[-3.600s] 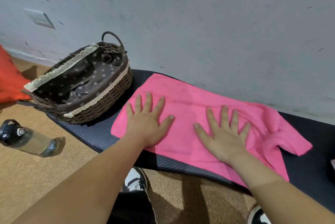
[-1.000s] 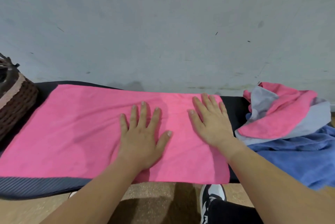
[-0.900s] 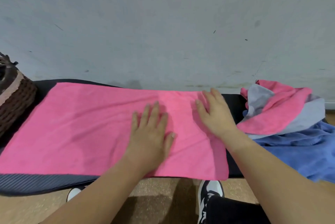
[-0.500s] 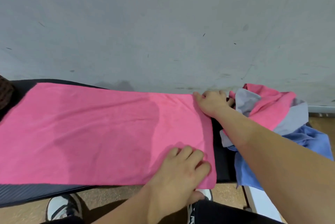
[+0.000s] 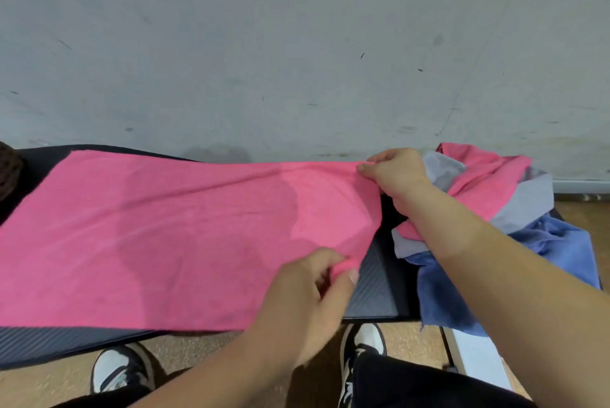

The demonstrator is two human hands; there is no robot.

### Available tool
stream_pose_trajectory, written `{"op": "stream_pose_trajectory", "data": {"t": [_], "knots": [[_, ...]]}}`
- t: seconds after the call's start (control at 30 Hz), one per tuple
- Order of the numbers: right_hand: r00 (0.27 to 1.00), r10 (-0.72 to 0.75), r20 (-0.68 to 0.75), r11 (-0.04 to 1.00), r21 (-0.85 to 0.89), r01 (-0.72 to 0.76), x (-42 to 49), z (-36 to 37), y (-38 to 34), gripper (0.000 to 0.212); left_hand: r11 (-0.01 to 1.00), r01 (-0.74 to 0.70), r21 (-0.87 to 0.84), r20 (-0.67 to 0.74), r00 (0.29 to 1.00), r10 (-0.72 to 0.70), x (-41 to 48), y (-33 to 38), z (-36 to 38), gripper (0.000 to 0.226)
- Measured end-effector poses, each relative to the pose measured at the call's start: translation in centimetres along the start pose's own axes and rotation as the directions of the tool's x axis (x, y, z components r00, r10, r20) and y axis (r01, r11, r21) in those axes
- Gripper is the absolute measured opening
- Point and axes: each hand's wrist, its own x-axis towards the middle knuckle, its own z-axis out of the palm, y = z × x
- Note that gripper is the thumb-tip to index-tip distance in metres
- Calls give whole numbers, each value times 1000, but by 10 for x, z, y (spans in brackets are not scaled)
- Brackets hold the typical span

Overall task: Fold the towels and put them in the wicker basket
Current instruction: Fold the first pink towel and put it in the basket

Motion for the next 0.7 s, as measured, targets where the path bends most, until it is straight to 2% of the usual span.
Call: {"op": "stream_pose_trajectory", "data": {"t": [0.1, 0.2, 0.37, 0.47, 0.57, 0.7], "knots": [[998, -20, -62, 1000, -23, 19, -7, -11, -6, 29, 982, 63, -179, -37, 997, -71, -6, 5, -8, 25], [987, -57, -149, 997, -53, 50, -17, -26, -25, 42, 951, 95, -293, 8, 995, -97, -12, 20, -4, 16], [980, -28, -197, 995, 84, 46, -34, -60, -58, 50, 886, 162, -435, 124, 985, -119, -19, 53, 6, 14], [991, 19, -135, 972, 236, 14, -47, -72, -77, 42, 889, 109, -445, 75, 994, -84, -22, 63, -2, 14], [999, 28, 17, 935, 354, -32, -60, -58, -94, 24, 912, 73, -403, -1, 997, -80, -28, 58, -29, 14], [993, 9, 119, 910, 410, -57, -78, -2, -118, 25, 917, 63, -395, -171, 975, -141, -42, 30, -89, 22]]}}
